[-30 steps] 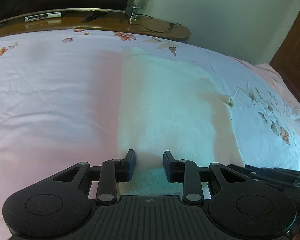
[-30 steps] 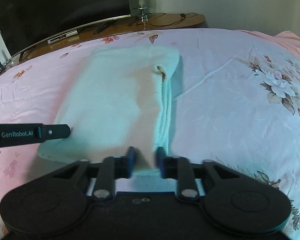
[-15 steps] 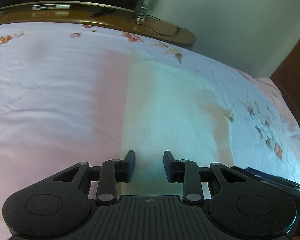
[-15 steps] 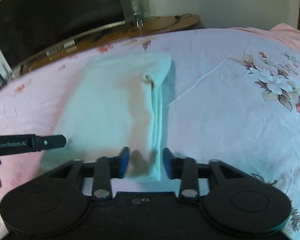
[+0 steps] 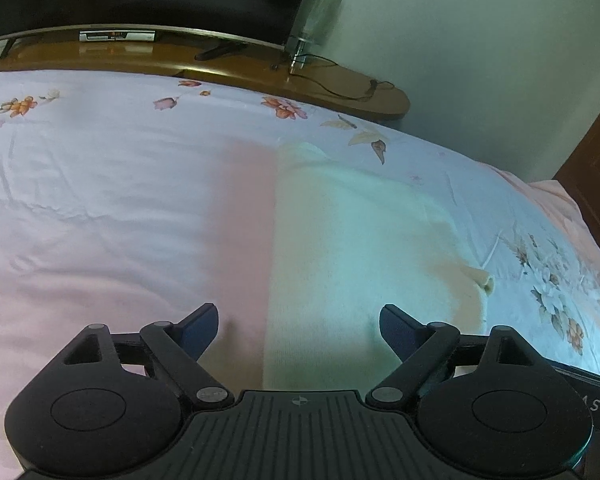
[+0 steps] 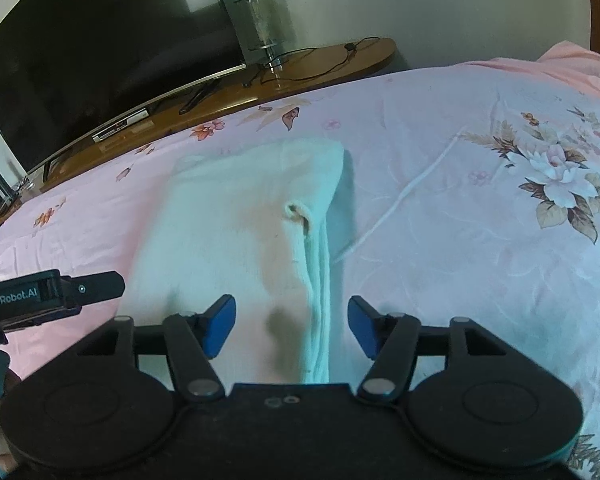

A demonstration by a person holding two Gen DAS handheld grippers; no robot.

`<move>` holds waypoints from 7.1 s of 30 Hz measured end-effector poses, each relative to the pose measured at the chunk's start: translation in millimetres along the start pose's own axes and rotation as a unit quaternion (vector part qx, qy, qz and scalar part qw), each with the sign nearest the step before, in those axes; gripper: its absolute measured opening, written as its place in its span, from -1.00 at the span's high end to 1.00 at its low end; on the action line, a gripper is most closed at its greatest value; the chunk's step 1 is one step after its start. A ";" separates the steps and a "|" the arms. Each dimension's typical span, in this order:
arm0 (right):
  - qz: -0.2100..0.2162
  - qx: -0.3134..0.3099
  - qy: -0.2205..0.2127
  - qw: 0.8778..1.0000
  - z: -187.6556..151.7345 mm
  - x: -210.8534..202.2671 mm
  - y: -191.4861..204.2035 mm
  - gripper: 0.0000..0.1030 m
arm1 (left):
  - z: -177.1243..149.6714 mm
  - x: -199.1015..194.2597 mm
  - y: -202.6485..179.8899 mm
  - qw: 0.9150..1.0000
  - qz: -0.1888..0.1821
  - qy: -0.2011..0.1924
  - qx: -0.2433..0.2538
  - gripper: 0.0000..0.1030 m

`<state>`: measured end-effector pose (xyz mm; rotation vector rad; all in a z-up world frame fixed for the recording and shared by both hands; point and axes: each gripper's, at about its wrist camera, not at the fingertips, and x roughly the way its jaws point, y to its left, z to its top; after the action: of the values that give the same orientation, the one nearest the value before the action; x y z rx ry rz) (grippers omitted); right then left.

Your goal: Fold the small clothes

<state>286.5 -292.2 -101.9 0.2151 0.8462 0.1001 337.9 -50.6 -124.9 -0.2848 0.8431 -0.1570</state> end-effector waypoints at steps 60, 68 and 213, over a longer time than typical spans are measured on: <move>0.107 0.067 0.029 0.992 44.9 84.5 -30.9 0.27 | 18.6 77.9 4.3 0.992 -0.103 0.038 -0.057 0.13; 0.110 0.087 0.029 0.990 43.0 82.7 -46.4 -0.10 | 16.9 78.6 3.0 0.993 -0.099 0.034 -0.061 0.13; 0.058 -0.112 0.064 0.990 -76.0 35.8 186.5 0.48 | -57.6 -78.5 145.7 0.992 0.121 -0.027 0.000 0.08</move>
<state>252.5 -93.1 -134.4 0.0459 0.9417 0.3190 246.5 96.8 -150.5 -0.1850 0.8162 0.0769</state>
